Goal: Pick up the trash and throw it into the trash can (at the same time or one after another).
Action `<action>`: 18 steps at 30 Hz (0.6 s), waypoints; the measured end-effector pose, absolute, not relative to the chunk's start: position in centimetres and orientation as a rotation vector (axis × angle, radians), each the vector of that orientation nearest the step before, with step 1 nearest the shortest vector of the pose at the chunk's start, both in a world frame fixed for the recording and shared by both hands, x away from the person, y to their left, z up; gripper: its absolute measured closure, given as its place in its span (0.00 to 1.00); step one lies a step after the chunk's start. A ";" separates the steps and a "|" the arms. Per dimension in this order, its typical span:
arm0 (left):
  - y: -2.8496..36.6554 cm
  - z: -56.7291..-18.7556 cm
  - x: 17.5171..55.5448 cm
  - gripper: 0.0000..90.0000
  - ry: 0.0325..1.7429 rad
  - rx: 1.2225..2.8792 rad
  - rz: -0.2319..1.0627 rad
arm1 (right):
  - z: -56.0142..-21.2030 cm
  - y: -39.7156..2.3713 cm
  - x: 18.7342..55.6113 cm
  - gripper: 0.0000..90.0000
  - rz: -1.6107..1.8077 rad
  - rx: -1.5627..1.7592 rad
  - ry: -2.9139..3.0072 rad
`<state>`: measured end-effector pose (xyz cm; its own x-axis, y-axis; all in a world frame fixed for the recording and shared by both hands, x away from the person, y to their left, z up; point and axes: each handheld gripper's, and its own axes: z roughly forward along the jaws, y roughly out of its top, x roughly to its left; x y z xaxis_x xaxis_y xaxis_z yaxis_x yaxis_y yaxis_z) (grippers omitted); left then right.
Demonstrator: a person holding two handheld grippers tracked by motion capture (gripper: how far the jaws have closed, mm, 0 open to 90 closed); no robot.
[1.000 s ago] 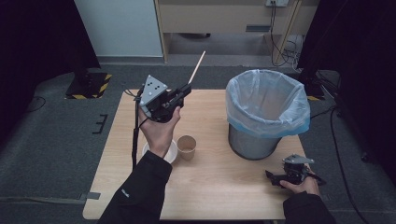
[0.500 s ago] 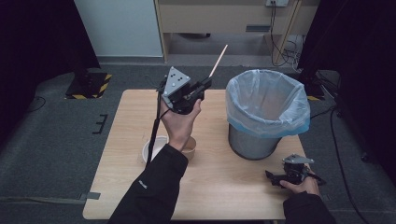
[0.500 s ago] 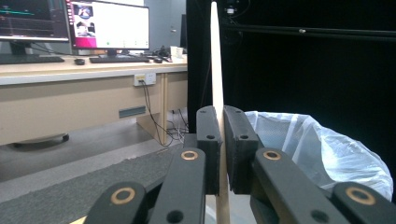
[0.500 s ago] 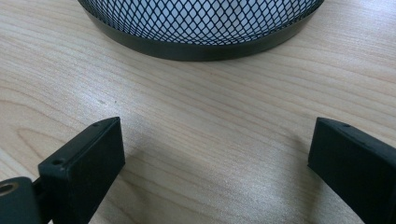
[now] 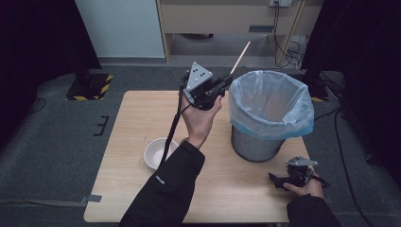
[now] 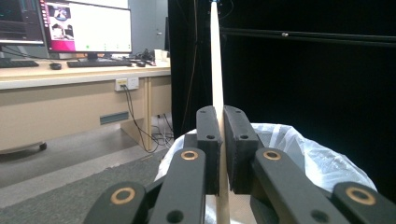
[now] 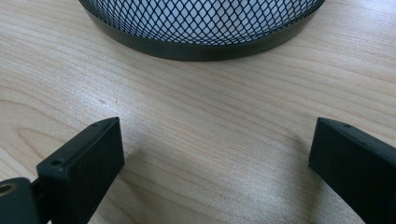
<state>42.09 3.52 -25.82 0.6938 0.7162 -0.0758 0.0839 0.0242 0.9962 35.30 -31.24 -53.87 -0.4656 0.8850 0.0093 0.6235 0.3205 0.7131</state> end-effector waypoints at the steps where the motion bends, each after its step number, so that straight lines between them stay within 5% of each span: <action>1: 3.3 -25.8 42.2 0.95 0.696 1.489 0.554 | -53.9 -31.3 35.3 0.04 0.932 1.336 2.210; 18: -0.3 -24.8 43.2 0.95 0.635 1.492 0.531 | -53.9 -31.2 35.3 0.03 0.933 1.335 2.213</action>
